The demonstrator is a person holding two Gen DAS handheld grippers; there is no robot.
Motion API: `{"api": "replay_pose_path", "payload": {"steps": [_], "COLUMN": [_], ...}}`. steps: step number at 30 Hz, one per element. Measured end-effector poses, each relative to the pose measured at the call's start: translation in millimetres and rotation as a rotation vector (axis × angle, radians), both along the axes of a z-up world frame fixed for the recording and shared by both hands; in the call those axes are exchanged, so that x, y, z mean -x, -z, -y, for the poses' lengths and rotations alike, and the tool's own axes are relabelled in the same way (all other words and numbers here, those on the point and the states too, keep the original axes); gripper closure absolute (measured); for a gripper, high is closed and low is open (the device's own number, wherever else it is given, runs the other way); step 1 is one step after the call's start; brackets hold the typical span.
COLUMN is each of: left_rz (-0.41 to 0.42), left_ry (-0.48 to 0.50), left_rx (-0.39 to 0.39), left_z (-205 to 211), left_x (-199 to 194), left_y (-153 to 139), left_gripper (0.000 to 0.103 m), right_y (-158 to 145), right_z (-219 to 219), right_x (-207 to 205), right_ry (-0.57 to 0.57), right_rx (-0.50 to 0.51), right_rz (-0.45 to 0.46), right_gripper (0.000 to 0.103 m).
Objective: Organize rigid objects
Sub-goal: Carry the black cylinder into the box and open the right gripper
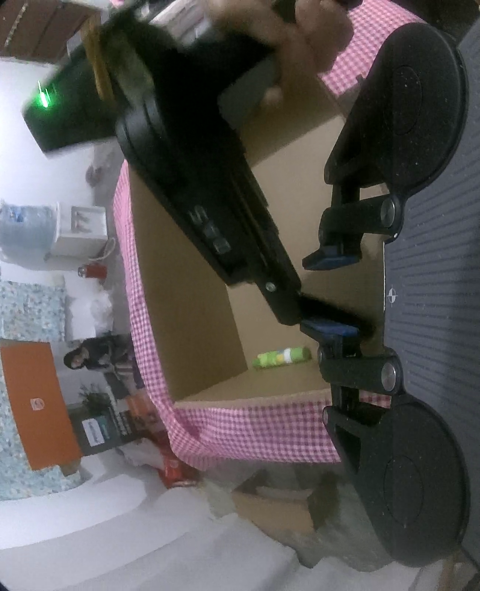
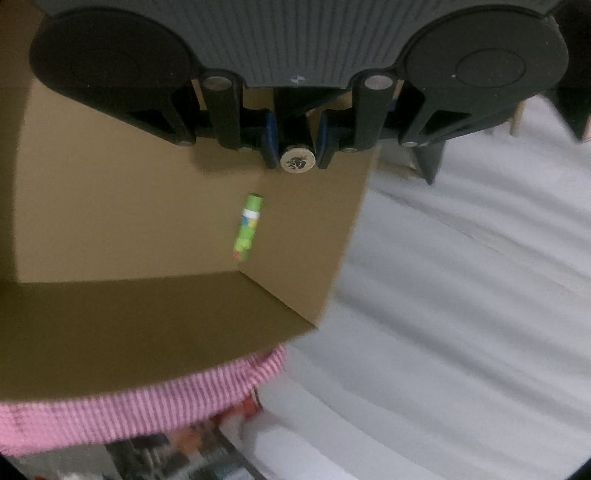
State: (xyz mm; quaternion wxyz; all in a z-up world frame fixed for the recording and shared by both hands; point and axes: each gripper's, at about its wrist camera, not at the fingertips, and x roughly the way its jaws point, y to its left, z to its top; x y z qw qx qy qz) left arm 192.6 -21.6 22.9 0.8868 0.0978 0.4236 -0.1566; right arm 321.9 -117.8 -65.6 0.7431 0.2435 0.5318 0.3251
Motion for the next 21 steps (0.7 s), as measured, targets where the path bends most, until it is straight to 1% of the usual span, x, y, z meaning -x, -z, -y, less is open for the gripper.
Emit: {"api": "replay_pose_path", "payload": {"steps": [2, 5, 7, 9, 10, 11, 13, 17, 21], "left_rz": [0.002, 0.016, 0.032, 0.050, 0.059, 0.069, 0.090, 0.118, 0.138], "left_ry": [-0.015, -0.035, -0.048, -0.052, -0.054, -0.055, -0.055, -0.052, -0.024], "left_rx": [0.005, 0.031, 0.063, 0.096, 0.111, 0.123, 0.144, 0.178, 0.202], "left_z": [-3, -8, -13, -18, -19, -20, -23, -29, -32], "left_x": [1, 6, 11, 19, 23, 29, 40, 63, 87], "left_y": [-2, -8, -13, -20, -23, -26, -32, -41, -47], "left_gripper": [0.074, 0.074, 0.074, 0.074, 0.074, 0.073, 0.071, 0.071, 0.071], "right_y": [7, 6, 1, -3, -5, -6, -10, -21, -42], "right_z": [-8, -13, -17, -15, -13, -11, -3, 16, 43], "right_x": [-5, -6, -6, -3, 0, 1, 6, 17, 47], "right_ry": [-0.008, -0.009, -0.008, -0.002, 0.004, 0.013, 0.031, 0.079, 0.114], "right_rx": [0.016, 0.021, 0.031, 0.036, 0.033, 0.032, 0.021, -0.019, -0.083], "right_rz": [-0.025, -0.021, -0.004, 0.012, 0.022, 0.027, 0.037, 0.047, 0.085], "right_gripper": [0.079, 0.078, 0.077, 0.072, 0.066, 0.058, 0.052, 0.052, 0.052]}}
